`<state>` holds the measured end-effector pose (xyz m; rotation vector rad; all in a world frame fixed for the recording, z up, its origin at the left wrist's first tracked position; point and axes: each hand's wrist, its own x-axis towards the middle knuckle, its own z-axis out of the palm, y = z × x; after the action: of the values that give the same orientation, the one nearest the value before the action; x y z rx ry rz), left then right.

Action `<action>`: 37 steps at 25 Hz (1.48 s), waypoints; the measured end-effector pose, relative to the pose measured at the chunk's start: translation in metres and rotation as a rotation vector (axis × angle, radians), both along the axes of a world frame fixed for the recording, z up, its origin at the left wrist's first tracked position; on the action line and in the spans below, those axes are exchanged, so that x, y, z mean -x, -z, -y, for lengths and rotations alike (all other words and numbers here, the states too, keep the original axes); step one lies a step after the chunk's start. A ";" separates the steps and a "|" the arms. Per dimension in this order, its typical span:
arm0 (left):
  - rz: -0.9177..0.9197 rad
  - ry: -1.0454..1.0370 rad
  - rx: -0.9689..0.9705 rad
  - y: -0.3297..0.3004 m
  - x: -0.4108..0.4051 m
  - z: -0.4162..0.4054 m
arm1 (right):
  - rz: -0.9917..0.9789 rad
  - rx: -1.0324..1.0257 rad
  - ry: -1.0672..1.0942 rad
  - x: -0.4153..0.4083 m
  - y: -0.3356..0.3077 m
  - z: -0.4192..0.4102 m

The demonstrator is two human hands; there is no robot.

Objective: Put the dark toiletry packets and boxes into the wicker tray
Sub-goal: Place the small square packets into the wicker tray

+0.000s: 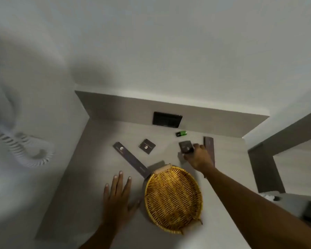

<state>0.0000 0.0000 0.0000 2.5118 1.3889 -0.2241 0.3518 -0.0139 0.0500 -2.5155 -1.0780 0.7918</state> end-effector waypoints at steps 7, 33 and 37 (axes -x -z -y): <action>0.069 0.016 -0.093 0.015 -0.001 -0.001 | 0.072 -0.121 0.031 0.002 0.009 -0.033; 0.166 -0.027 -0.018 0.015 0.002 -0.004 | -0.016 0.051 -0.713 0.139 -0.001 0.082; 0.188 -0.022 -0.030 0.018 0.003 -0.004 | 0.005 0.048 -0.712 0.139 -0.004 0.075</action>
<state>-0.0028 0.0044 -0.0179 2.4663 1.3535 0.0374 0.2125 -0.0891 0.0543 -2.1482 -2.0144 0.9785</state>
